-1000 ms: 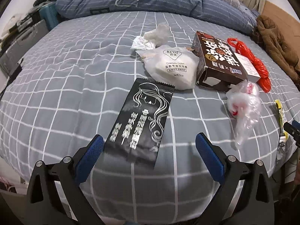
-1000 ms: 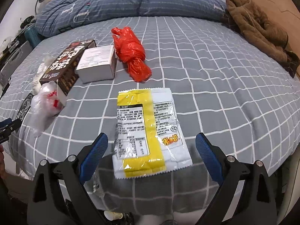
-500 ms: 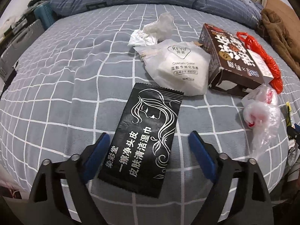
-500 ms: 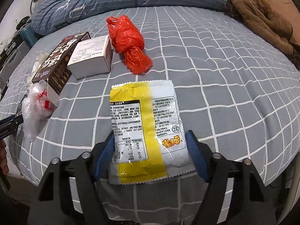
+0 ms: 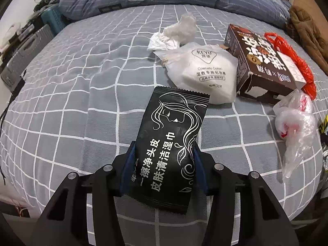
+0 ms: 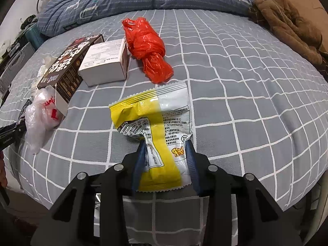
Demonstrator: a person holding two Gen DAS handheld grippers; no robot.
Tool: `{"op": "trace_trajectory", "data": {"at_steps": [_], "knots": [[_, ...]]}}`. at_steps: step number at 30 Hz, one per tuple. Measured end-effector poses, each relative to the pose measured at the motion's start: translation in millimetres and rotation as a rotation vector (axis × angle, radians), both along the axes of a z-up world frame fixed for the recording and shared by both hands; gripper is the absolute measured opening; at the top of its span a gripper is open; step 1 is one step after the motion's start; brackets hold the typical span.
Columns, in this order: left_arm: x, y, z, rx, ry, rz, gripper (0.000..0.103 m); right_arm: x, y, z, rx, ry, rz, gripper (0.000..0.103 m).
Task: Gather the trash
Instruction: 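Grasp the black wet-wipe packet with the left tool while the right grasps the snack wrapper, then lift the black packet and yellow wrapper and carry them to the bin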
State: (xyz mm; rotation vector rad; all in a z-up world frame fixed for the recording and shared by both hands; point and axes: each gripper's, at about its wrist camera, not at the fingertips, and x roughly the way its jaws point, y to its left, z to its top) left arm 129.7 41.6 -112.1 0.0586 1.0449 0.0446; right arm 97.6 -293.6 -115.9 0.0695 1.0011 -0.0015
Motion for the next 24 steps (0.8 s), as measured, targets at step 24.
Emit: {"op": "trace_trajectory", "data": {"at_steps": [24], "knots": [[-44, 3, 43, -0.069, -0.051, 0.017, 0.047, -34, 9, 42, 0.013, -0.077, 0.009, 0.037]]}}
